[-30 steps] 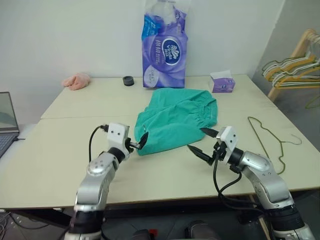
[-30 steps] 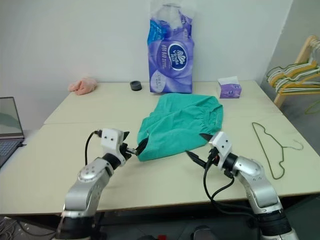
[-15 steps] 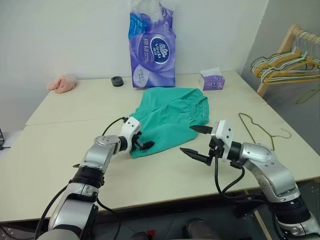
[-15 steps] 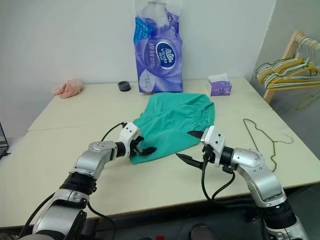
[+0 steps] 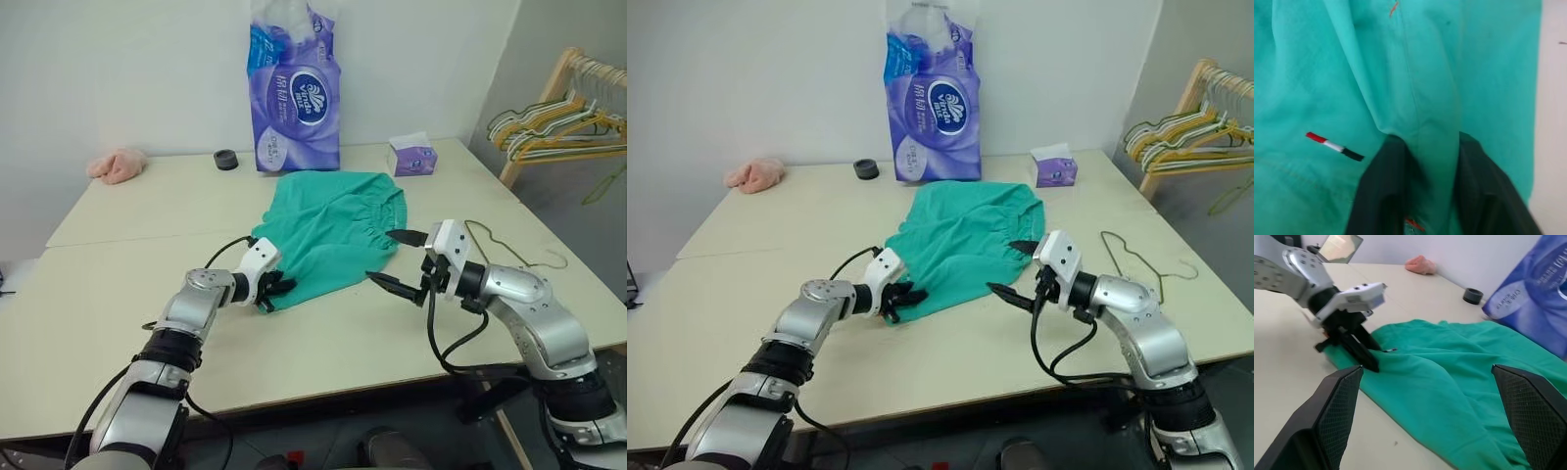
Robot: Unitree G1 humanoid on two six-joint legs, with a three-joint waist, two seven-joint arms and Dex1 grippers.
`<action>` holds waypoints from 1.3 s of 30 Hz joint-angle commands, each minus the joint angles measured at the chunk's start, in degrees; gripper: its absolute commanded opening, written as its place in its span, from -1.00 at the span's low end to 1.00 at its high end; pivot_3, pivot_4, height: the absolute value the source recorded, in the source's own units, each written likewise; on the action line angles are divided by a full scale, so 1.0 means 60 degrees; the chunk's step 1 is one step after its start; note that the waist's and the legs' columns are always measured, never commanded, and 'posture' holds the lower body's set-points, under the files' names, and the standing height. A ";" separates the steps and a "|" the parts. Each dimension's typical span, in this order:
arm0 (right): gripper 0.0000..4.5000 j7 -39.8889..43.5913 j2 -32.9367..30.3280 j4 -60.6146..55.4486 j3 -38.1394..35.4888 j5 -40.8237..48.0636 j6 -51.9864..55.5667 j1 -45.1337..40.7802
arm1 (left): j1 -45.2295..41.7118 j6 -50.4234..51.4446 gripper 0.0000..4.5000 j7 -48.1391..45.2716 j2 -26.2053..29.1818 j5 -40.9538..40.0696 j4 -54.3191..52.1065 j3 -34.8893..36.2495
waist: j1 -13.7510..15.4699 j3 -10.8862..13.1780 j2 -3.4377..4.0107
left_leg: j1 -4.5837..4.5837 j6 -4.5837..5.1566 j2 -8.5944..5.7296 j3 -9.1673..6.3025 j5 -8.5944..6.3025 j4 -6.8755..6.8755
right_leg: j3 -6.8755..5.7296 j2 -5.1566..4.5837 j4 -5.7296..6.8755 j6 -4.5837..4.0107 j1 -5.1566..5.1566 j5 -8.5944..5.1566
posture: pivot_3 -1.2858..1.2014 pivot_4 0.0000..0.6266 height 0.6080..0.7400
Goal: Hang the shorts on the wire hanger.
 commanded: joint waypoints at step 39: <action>-0.19 -0.3377 0.0965 1.1507 0.4276 -0.8796 -1.0619 -0.6311 | 0.4093 0.0859 -1.00 -0.1354 0.3237 -0.3011 -0.6514 0.2654 | -0.0310 0.0038 0.0053 | 0.0024 -0.0003 -0.0001 -0.0004 0.0003 -0.0004 | -0.0003 -0.0006 0.0031 -0.0011 0.0008 -0.0006 | -0.13 -1.00 1.00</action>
